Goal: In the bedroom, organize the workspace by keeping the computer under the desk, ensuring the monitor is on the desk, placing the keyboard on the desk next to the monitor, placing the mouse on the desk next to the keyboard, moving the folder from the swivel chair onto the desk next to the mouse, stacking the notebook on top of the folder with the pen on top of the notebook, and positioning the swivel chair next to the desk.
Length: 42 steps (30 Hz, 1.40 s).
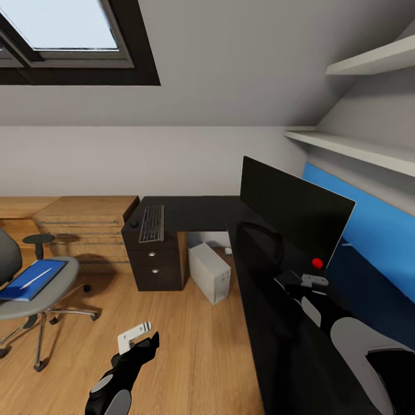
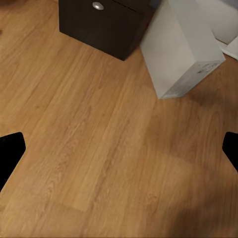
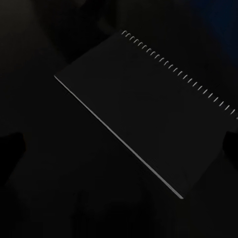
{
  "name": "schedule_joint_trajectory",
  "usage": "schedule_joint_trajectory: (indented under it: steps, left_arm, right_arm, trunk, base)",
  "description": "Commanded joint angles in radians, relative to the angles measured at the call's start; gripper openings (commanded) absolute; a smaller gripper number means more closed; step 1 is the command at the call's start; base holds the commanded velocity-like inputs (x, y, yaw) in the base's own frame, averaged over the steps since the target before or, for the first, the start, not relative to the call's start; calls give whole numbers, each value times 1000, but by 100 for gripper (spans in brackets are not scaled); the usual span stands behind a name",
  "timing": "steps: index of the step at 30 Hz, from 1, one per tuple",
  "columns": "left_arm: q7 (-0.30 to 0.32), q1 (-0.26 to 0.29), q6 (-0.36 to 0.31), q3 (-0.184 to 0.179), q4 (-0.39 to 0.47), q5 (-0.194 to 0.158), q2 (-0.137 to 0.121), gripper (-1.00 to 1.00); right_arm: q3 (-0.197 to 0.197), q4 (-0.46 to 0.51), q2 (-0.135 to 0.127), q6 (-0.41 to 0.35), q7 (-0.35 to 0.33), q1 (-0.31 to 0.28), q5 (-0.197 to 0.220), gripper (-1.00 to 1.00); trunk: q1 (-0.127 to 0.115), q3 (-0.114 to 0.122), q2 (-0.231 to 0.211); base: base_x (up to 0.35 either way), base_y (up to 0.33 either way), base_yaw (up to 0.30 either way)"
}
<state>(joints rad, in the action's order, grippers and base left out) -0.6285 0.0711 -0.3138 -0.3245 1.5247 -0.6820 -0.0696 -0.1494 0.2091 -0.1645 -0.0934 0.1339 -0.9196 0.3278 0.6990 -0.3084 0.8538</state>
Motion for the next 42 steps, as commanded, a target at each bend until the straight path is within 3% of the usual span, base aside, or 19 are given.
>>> schedule_joint_trajectory:
  steps: [1, 18, 42]
  left_arm:
    - [-8, 1, -2, -2, 2, -6, -1, 100]
    - [-8, 1, -1, -1, -21, -4, -6, 100]
    - [-9, 1, -1, -1, -25, -4, -10, 100]
  right_arm:
    - [-9, 3, -1, -6, 6, 0, 8, 100]
    - [-9, 3, -4, -4, 6, -1, 8, 100]
    - [-9, 3, -1, 3, 4, -1, 8, 100]
  trunk:
    - [0, -3, 1]
    - [0, -28, 1]
    - [0, -30, 1]
  base:
    - [0, 0, 0]
    - [0, 0, 0]
    - [0, 0, 33]
